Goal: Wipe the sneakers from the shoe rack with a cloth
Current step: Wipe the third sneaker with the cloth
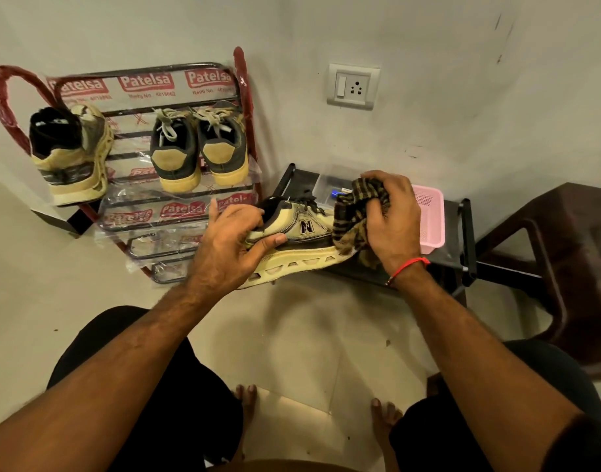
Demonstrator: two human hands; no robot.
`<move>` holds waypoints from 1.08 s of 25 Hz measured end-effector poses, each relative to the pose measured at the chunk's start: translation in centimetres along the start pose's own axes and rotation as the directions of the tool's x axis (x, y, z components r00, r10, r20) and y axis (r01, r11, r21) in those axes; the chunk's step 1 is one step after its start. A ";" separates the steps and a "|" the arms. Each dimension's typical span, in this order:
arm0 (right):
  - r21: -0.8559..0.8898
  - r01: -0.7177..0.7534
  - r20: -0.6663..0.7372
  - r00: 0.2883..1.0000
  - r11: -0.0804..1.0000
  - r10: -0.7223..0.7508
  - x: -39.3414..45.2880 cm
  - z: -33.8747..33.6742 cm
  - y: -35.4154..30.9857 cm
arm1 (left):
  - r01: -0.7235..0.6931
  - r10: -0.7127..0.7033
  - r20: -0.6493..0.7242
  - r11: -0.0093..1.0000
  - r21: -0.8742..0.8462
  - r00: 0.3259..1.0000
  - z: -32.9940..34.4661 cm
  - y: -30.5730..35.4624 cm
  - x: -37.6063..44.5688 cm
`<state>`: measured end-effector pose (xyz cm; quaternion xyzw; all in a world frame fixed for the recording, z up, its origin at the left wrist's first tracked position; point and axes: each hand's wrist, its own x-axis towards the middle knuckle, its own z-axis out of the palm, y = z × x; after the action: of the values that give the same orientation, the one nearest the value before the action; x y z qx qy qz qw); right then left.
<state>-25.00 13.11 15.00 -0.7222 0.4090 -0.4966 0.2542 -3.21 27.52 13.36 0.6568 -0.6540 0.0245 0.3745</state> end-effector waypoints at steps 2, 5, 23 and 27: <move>0.237 -0.128 0.064 0.991 0.963 0.116 -0.4 1.2 -0.9 | -0.015 0.011 0.029 0.992 0.126 1.000 -0.7 0.1 0.3; 0.562 -0.415 0.209 0.908 0.716 0.362 -0.4 2.4 -1.1 | 0.060 -0.087 0.124 0.977 0.206 0.988 -1.9 0.9 0.7; 0.627 -0.768 0.708 0.633 0.134 0.313 -1.4 9.6 -8.8 | 0.410 -0.404 -0.128 0.760 0.504 0.906 -18.6 3.0 -4.5; 0.582 -0.781 0.728 0.625 0.227 0.281 -2.7 12.7 -10.5 | 0.395 -0.227 -0.337 0.689 0.608 0.914 -19.4 -0.1 -3.7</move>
<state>-10.19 20.49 16.97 -0.3838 0.2467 -0.3097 0.8342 5.26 40.77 25.29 0.8404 -0.4309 0.2687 0.1891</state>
